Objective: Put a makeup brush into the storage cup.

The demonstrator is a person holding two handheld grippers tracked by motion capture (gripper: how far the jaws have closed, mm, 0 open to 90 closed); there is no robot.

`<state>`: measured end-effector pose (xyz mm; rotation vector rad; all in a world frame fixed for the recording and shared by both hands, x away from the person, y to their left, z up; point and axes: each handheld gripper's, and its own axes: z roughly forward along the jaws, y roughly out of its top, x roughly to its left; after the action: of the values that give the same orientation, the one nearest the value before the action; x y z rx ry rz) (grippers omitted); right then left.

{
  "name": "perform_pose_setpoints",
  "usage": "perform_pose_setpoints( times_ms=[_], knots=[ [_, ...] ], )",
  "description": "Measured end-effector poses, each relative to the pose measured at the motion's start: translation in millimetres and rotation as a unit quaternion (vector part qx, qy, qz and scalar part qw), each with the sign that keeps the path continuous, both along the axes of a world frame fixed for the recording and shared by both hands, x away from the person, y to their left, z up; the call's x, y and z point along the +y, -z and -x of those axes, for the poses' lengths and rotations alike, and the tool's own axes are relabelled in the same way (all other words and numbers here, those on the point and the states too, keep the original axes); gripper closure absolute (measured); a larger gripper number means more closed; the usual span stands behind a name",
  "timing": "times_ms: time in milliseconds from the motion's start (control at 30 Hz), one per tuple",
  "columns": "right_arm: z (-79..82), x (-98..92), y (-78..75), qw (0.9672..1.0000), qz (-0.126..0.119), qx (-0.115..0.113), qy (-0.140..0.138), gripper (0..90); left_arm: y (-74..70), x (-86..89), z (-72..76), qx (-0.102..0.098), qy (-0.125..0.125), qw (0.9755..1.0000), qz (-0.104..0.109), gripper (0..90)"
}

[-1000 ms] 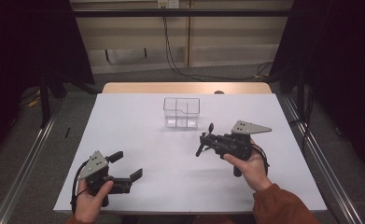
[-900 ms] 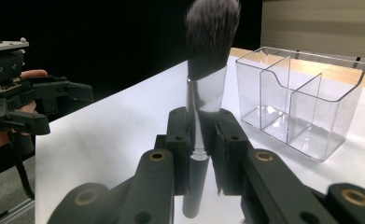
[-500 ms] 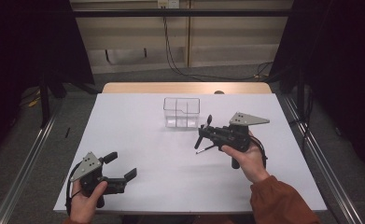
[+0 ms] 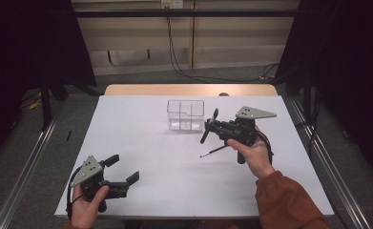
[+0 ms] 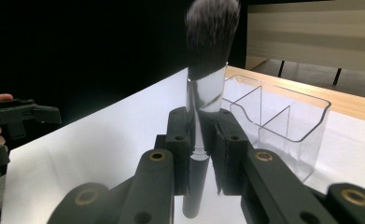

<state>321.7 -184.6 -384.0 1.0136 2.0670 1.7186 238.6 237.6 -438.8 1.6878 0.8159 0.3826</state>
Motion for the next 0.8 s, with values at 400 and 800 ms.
perform_pose_setpoints(
  times_ms=[400,800],
  knots=[
    [-15.8,1.1,-5.9,1.0,0.003,-0.003,0.005,78.8,-0.5,2.8,-0.5,0.0,-0.007,1.0,0.004,2.4],
    [-37.5,2.1,-12.5,0.9999,0.008,-0.003,0.014,78.8,-1.8,4.9,-0.1,-0.008,-0.011,0.9999,0.001,2.4]
  ],
)
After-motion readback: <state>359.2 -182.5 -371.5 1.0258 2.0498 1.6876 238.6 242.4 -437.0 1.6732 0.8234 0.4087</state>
